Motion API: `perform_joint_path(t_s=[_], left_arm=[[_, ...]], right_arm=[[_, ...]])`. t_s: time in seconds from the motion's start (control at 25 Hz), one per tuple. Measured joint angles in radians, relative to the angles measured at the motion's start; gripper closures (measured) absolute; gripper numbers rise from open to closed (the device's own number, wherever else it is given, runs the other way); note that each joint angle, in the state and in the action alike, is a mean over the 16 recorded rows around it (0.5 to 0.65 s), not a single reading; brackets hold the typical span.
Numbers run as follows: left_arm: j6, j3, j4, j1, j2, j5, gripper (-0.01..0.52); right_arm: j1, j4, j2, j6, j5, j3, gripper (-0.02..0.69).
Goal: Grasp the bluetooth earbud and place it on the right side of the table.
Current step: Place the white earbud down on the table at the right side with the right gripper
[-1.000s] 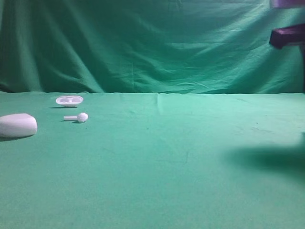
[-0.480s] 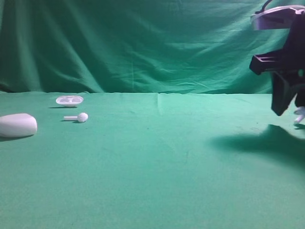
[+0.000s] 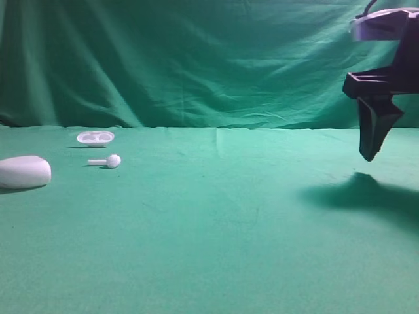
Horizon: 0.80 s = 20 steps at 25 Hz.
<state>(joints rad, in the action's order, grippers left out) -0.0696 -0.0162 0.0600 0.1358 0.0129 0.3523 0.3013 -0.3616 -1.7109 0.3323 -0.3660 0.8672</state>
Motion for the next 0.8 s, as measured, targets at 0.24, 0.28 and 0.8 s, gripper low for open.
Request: perform_joint_path(t_s=[0.24, 0.28, 0.8], left_arm=[[0.0, 0.0, 0.0, 0.0, 0.0, 0.0, 0.514], [0.0, 0.0, 0.0, 0.0, 0.0, 0.0, 0.514], [0.0, 0.0, 0.0, 0.0, 0.0, 0.0, 0.514]], right_arm=[[0.0, 0.046, 0.001, -0.001, -0.034, 0.0, 0.106], [0.0, 0.053, 0.001, -0.004, -0.036, 0.0, 0.108], [0.0, 0.089, 0.013, -0.107, 0.064, 0.0, 0.116]])
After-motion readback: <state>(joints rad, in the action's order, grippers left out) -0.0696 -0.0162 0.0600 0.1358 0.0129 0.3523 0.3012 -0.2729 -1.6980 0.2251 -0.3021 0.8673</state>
